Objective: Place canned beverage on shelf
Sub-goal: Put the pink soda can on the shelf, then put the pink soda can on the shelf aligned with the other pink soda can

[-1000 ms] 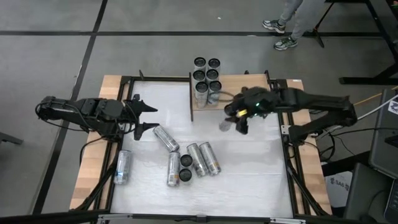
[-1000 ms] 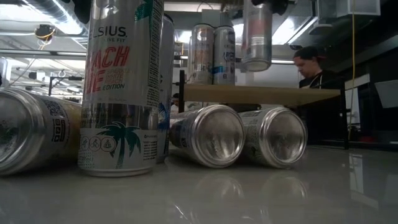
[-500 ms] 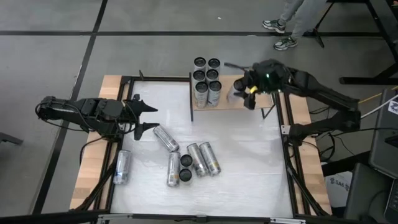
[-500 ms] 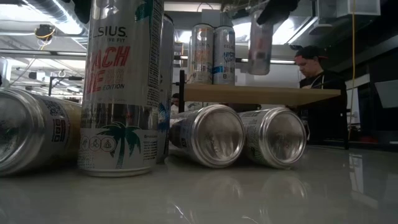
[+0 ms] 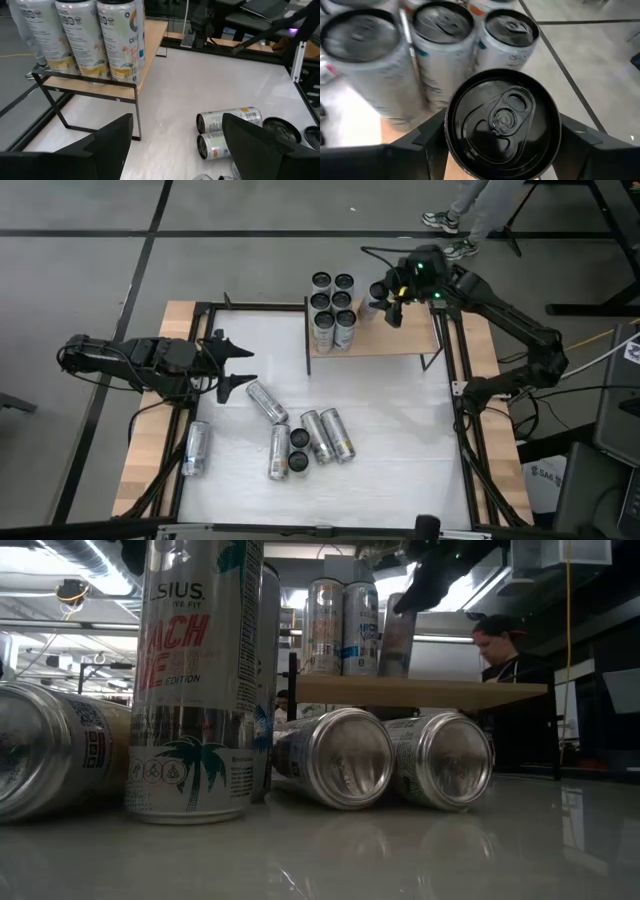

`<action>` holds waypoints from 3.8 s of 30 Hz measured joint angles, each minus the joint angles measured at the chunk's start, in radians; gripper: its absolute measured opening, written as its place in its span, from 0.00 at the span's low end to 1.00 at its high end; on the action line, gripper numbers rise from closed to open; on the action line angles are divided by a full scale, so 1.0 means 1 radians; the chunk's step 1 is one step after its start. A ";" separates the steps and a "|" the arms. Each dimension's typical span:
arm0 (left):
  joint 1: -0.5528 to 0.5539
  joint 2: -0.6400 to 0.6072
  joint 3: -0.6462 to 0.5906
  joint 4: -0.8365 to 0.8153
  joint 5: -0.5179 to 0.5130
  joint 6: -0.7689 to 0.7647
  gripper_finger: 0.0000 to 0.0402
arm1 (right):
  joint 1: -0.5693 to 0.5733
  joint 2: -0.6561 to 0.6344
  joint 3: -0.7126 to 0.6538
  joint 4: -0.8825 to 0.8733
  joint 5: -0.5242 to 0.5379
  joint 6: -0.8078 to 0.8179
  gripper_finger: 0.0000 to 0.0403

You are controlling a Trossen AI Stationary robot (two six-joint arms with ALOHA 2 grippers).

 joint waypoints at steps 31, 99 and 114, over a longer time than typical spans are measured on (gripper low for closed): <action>0.000 0.000 0.000 0.013 -0.019 0.002 0.74 | -0.071 0.092 0.002 0.066 -0.057 -0.003 0.64; 0.000 0.000 0.000 0.013 -0.019 0.002 0.74 | -0.069 0.092 0.000 0.088 -0.056 -0.002 0.71; 0.000 0.000 0.000 0.013 -0.019 0.002 0.74 | -0.070 0.089 0.002 0.112 -0.048 -0.002 0.95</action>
